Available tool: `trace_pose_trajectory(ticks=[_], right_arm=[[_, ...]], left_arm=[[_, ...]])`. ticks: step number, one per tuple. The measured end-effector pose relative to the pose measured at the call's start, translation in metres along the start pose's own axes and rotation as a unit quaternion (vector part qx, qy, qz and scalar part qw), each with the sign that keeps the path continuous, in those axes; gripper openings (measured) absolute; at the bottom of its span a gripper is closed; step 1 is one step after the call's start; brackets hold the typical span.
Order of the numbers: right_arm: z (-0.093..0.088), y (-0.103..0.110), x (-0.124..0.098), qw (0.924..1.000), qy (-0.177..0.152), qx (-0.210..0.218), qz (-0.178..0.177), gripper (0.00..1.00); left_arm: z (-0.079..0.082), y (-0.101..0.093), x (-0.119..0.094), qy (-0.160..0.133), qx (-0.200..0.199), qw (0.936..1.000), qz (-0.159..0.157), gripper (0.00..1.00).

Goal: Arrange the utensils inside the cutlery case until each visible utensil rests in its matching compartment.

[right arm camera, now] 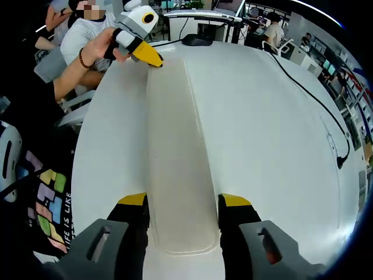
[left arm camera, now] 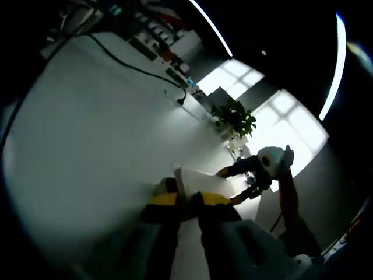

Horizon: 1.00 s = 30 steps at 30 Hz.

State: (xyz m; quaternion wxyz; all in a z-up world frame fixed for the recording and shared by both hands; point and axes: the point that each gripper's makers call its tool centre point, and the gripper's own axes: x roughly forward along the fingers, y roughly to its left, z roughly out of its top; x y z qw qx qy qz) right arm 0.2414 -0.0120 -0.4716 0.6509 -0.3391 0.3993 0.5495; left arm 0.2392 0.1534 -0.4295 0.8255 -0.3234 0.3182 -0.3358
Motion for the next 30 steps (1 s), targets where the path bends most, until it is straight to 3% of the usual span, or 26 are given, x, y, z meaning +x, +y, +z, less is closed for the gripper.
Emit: trace_pose_trajectory(ticks=[9, 12, 14, 22, 28, 30], right_arm=[[0.000, 0.000, 0.000, 1.0000, 0.000, 0.000, 0.000, 0.48], [0.000, 0.000, 0.000, 1.0000, 0.001, 0.001, -0.001, 0.48], [0.000, 0.000, 0.000, 1.0000, 0.001, 0.002, -0.001, 0.48], [-0.001, 0.000, 0.000, 1.0000, 0.004, 0.003, -0.002, 0.47], [-0.001, 0.001, 0.000, 1.0000, 0.005, 0.003, -0.002, 0.47], [-0.001, 0.001, 0.000, 1.0000, 0.005, 0.003, -0.002, 0.47]], left_arm=[[-0.001, 0.005, -0.003, 0.007, 0.010, 0.9998, 0.016, 0.10], [0.001, 0.013, -0.008, 0.003, 0.039, 0.9981, 0.048, 0.08], [0.000, 0.011, -0.009, 0.001, 0.037, 0.9985, 0.040, 0.01], [-0.002, 0.012, -0.008, 0.006, 0.036, 0.9986, 0.039, 0.01], [-0.006, 0.016, -0.009, 0.019, 0.063, 0.9959, 0.062, 0.02], [0.002, 0.011, -0.010, 0.009, 0.099, 0.9927, 0.069, 0.02]])
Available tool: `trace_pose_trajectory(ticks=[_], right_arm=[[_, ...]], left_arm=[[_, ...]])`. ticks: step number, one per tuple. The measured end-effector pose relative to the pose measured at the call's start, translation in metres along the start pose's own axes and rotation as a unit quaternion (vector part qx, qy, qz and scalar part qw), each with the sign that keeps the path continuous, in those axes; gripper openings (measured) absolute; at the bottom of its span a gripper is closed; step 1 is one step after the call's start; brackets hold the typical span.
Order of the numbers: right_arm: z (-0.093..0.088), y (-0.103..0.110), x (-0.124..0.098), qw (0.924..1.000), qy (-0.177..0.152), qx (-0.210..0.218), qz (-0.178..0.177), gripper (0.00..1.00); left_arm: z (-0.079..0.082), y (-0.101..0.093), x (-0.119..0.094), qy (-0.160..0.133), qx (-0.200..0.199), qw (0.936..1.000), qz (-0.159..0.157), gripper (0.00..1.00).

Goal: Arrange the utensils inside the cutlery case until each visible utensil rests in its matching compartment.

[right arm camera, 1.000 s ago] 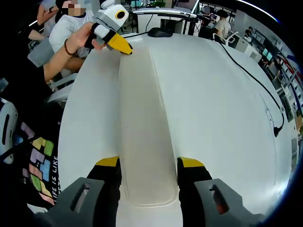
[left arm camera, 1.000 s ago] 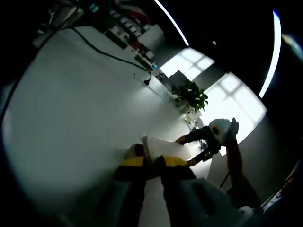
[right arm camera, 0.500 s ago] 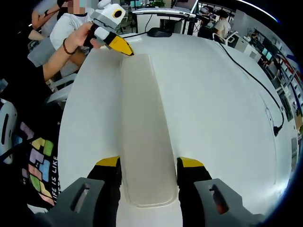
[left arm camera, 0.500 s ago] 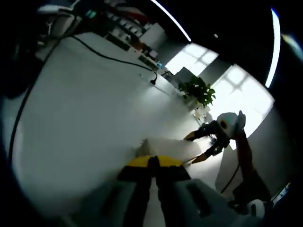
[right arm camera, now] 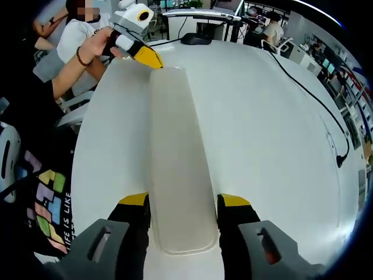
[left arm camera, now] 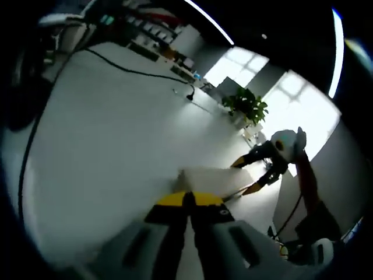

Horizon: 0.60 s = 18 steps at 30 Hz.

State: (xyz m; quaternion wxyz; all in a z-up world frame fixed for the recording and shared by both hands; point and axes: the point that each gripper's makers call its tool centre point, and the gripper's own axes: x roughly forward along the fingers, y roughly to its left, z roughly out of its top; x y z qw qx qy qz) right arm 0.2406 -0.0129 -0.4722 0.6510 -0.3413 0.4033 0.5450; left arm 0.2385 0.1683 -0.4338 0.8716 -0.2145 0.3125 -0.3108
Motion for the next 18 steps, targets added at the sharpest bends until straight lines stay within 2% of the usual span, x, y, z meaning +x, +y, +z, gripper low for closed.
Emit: trace_pose_trajectory(ticks=[3, 7, 10, 12, 14, 16, 18], right_arm=[[0.000, 0.000, 0.000, 1.0000, 0.003, 0.000, -0.001, 0.47], [0.000, 0.000, 0.000, 1.0000, 0.006, 0.000, -0.001, 0.47], [0.000, 0.000, 0.000, 1.0000, 0.005, 0.000, -0.001, 0.47], [0.000, 0.000, 0.000, 1.0000, 0.005, 0.001, -0.001, 0.47], [0.000, 0.000, 0.000, 1.0000, 0.005, 0.001, -0.001, 0.47], [0.000, 0.000, 0.000, 1.0000, 0.006, 0.002, -0.002, 0.47], [0.000, -0.001, 0.000, 0.9999, 0.008, 0.005, -0.004, 0.47]], left_arm=[[0.008, -0.011, -0.003, 0.007, 0.042, 0.9991, 0.010, 0.02], [0.012, -0.022, -0.001, 0.031, 0.087, 0.9956, 0.014, 0.02], [0.013, -0.032, 0.004, 0.060, 0.146, 0.9874, 0.015, 0.02], [0.011, -0.041, 0.007, 0.089, 0.189, 0.9778, 0.012, 0.02], [0.012, -0.044, 0.010, 0.106, 0.228, 0.9675, 0.022, 0.02], [0.011, -0.045, 0.012, 0.131, 0.268, 0.9542, 0.028, 0.02], [0.008, -0.045, 0.014, 0.160, 0.290, 0.9431, 0.030, 0.02]])
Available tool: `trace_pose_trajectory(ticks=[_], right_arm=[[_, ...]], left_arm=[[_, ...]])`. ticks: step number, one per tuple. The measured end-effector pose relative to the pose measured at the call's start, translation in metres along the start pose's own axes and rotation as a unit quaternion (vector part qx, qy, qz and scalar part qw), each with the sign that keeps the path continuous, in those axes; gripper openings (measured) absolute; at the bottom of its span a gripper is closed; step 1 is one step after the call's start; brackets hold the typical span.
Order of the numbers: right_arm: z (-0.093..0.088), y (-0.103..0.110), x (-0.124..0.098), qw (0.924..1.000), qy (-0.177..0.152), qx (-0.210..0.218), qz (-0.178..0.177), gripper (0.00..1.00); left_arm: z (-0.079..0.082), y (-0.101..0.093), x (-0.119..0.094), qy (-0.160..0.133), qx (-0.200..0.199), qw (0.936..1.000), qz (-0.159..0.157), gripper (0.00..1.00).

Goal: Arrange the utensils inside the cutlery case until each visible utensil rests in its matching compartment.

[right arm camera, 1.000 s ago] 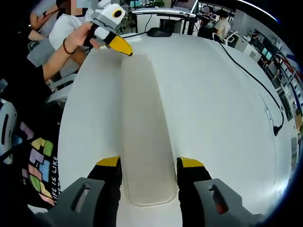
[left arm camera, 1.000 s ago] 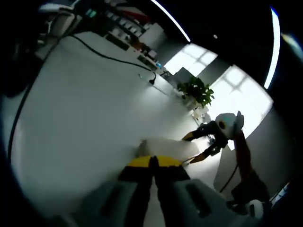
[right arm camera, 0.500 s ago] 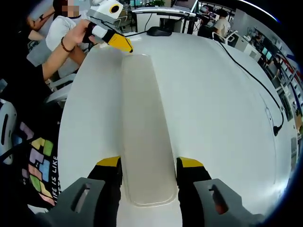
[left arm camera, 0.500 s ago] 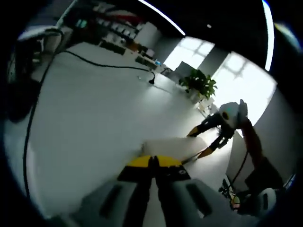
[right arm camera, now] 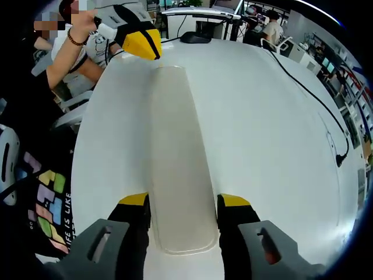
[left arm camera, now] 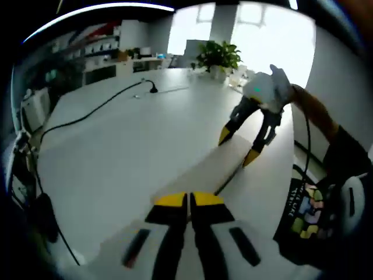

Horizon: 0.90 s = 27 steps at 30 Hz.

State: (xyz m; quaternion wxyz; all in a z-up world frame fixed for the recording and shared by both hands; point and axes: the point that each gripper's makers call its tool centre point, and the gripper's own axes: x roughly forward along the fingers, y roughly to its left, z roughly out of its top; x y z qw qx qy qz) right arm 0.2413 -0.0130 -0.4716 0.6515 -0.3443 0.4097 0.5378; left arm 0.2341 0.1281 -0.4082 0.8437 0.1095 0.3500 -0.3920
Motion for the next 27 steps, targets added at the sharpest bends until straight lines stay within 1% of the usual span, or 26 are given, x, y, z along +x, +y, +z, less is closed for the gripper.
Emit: trace_pose_trajectory(ticks=[1, 4, 6, 8, 10, 12, 15, 18, 20, 23, 27], right_arm=[[0.000, 0.000, 0.000, 1.0000, 0.001, -0.001, -0.001, 0.47], [0.000, -0.001, -0.002, 1.0000, 0.003, -0.003, -0.004, 0.47], [0.001, -0.002, -0.005, 1.0000, 0.000, -0.003, -0.006, 0.47], [0.003, -0.003, -0.009, 1.0000, -0.004, 0.000, -0.008, 0.48], [0.004, -0.005, -0.014, 0.9999, -0.009, 0.000, -0.013, 0.49], [0.004, -0.006, -0.020, 0.9998, -0.011, 0.000, -0.017, 0.49], [0.002, -0.008, -0.029, 0.9997, -0.012, 0.002, -0.023, 0.49], [-0.001, -0.010, -0.035, 0.9996, -0.010, 0.004, -0.026, 0.47], [-0.003, -0.009, -0.038, 0.9996, -0.009, 0.006, -0.026, 0.44], [-0.005, -0.008, -0.040, 0.9996, -0.007, 0.007, -0.025, 0.37], [-0.007, -0.008, -0.039, 0.9997, -0.001, 0.010, -0.024, 0.35]], left_arm=[[-0.001, 0.001, 0.001, 0.013, 0.008, 0.9999, 0.002, 0.02], [-0.001, 0.003, 0.003, 0.040, 0.041, 0.9983, 0.011, 0.02], [-0.001, 0.005, 0.004, 0.057, 0.070, 0.9958, 0.017, 0.02], [-0.005, 0.007, 0.005, 0.081, 0.092, 0.9923, 0.020, 0.03], [-0.007, 0.009, 0.007, 0.099, 0.106, 0.9892, 0.023, 0.03], [-0.009, 0.007, 0.008, 0.111, 0.119, 0.9866, 0.016, 0.04], [-0.012, 0.006, 0.010, 0.126, 0.131, 0.9833, 0.008, 0.04], [-0.017, 0.007, 0.012, 0.146, 0.148, 0.9781, 0.002, 0.05], [-0.016, 0.012, 0.012, 0.152, 0.151, 0.9769, 0.002, 0.05], [-0.018, 0.017, 0.014, 0.165, 0.151, 0.9746, 0.006, 0.05], [-0.021, 0.022, 0.015, 0.176, 0.147, 0.9733, 0.004, 0.05]])
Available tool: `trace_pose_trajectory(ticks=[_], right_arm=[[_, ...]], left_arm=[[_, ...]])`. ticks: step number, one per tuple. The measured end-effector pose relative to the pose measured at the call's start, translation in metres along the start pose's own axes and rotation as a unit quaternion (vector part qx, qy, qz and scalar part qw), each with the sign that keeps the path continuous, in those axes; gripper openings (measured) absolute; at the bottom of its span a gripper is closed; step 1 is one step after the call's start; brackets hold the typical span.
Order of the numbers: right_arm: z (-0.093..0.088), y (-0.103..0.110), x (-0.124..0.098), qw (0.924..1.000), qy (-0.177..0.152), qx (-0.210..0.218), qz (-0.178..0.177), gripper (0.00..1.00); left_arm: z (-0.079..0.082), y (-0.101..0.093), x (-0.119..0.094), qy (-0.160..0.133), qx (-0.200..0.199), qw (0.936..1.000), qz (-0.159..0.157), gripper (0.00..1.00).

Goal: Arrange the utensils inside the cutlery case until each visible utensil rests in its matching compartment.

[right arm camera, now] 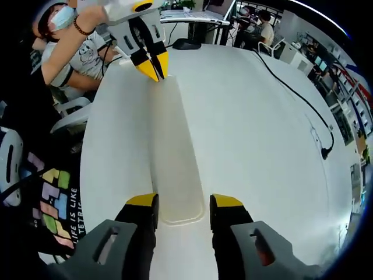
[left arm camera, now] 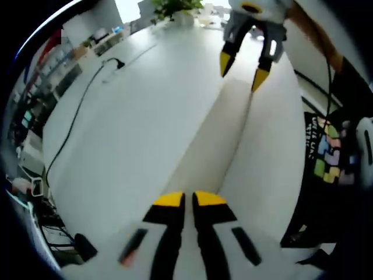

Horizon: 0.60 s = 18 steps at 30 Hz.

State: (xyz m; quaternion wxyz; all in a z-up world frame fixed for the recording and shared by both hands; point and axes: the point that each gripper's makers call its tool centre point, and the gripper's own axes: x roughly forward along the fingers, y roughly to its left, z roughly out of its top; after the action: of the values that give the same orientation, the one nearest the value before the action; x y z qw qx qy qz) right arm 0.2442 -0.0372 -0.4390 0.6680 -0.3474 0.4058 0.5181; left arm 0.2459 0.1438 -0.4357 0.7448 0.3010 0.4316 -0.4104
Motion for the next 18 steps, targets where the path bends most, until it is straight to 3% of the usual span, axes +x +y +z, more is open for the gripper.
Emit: trace_pose_trajectory(ticks=[5, 18], right_arm=[[0.0001, 0.0012, 0.0007, 1.0000, 0.002, 0.009, 0.002, 0.29], [-0.0012, 0.0055, 0.0025, 0.9992, 0.032, 0.019, 0.014, 0.25]], left_arm=[[-0.0018, -0.0012, -0.0011, 0.003, -0.001, 1.0000, -0.006, 0.05], [-0.0022, 0.0016, 0.0000, -0.004, 0.016, 0.9998, -0.014, 0.01]])
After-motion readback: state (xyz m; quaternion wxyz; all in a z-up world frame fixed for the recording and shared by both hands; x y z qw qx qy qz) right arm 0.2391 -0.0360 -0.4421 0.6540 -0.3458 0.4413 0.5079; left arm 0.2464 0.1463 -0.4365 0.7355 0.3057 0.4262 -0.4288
